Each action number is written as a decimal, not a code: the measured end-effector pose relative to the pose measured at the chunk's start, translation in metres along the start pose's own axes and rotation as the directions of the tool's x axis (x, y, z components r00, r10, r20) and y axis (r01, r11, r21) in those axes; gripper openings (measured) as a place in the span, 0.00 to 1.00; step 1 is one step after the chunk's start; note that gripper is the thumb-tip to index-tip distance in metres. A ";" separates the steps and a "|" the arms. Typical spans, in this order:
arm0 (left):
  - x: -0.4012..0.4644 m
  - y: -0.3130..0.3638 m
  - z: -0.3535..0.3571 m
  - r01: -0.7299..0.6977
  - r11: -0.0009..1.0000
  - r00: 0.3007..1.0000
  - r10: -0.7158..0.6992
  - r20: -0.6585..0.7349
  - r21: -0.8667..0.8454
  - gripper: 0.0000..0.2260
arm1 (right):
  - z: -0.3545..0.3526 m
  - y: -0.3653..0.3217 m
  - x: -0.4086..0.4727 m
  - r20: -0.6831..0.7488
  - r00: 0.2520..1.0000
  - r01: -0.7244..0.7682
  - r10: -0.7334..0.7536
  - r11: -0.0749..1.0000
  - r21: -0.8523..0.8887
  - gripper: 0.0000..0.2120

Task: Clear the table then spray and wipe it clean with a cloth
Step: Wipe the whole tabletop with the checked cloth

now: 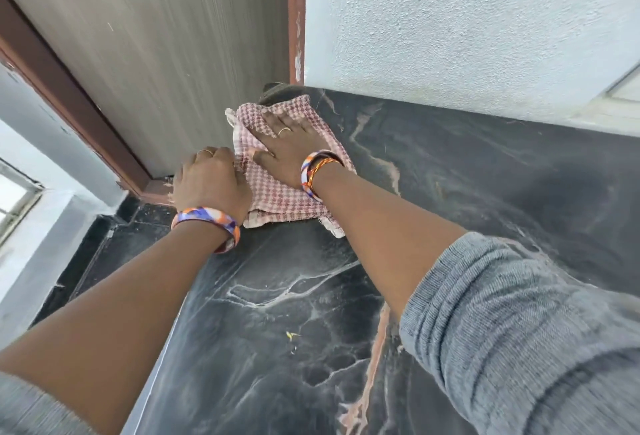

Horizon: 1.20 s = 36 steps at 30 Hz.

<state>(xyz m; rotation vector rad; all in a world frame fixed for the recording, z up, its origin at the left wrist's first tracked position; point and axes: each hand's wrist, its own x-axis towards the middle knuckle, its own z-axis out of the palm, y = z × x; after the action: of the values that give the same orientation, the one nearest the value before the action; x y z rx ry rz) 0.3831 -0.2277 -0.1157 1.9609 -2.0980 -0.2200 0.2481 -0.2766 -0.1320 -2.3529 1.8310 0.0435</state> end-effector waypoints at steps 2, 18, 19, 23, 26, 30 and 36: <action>-0.014 0.008 -0.003 -0.050 0.998 0.999 0.050 0.014 0.032 0.15 | 0.003 -0.003 -0.024 -0.006 1.000 -0.025 0.025 1.000 -0.004 0.26; -0.105 0.121 0.008 -0.521 0.850 0.834 0.527 0.166 -0.083 0.14 | 0.025 0.090 -0.239 -0.036 0.673 -0.720 0.739 0.665 0.196 0.27; -0.111 0.127 0.009 -0.540 0.836 0.818 0.548 0.174 -0.094 0.15 | 0.026 0.094 -0.253 -0.033 0.639 -0.748 0.768 0.631 0.204 0.27; -0.131 0.139 0.008 -0.583 0.806 0.782 0.592 0.196 -0.104 0.14 | 0.030 0.101 -0.300 -0.010 0.519 -0.831 0.855 0.507 0.228 0.27; -0.146 0.144 0.003 -0.605 0.790 0.764 0.612 0.204 -0.105 0.14 | 0.033 0.102 -0.334 0.002 0.442 -0.873 0.897 0.429 0.232 0.27; -0.173 0.151 -0.002 -0.642 0.759 0.735 0.649 0.194 -0.107 0.14 | 0.038 0.098 -0.378 0.011 0.361 -0.908 0.933 0.348 0.232 0.27; -0.228 0.153 -0.007 -0.689 0.716 0.687 0.694 0.214 -0.109 0.15 | 0.050 0.076 -0.449 0.035 0.272 -0.940 0.962 0.258 0.221 0.27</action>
<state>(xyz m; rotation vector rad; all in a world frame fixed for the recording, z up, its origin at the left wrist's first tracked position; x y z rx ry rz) 0.2515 0.0118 -0.0852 1.0171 -2.8093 -0.3289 0.0661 0.1436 -0.1354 -0.7317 2.8463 -0.1283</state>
